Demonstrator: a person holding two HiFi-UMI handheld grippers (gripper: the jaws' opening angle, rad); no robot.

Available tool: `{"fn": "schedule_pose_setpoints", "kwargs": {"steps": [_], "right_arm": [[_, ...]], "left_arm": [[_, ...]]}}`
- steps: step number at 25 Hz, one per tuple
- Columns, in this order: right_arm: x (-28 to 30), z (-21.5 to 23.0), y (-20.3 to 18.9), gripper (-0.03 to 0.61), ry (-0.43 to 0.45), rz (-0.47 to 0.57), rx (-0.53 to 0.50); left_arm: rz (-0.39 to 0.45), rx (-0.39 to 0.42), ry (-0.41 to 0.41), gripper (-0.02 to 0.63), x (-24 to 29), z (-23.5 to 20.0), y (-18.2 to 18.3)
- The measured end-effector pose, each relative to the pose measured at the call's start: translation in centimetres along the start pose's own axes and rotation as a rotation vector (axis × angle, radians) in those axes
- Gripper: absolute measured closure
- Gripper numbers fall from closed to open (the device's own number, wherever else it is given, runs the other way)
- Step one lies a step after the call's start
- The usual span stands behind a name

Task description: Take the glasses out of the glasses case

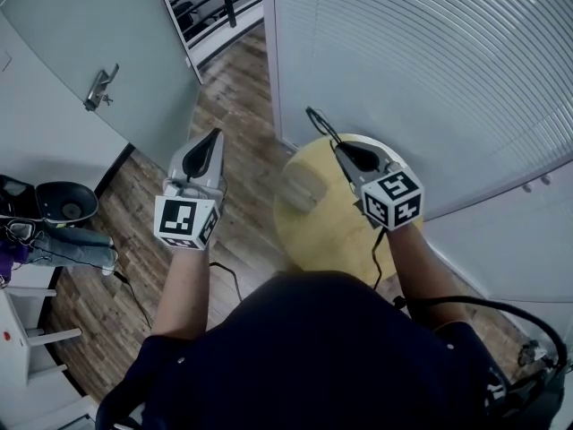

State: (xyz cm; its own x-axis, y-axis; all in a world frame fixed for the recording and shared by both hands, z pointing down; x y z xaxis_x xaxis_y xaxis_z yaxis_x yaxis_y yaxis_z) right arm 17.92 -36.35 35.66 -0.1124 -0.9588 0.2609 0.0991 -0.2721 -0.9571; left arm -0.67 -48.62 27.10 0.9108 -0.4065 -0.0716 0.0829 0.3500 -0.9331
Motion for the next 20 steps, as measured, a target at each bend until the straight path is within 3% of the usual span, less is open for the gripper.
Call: {"fn": "schedule_pose_setpoints", "kwargs": {"steps": [20], "right_arm": [[-0.8,0.7,0.3,0.546,0.008,0.027,0.066]], "left_arm": [[0.009,-0.017,-0.021,0.609,1.1,0.7,0.0]]}}
Point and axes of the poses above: the fingertips, and each gripper's own axes: x forward along the fingers, z to its right, y out of its top, the point moved 1 cm from there along -x, backward along the fingers, and after that the axes turned 7 degrees about x, right-handed, at the moved point
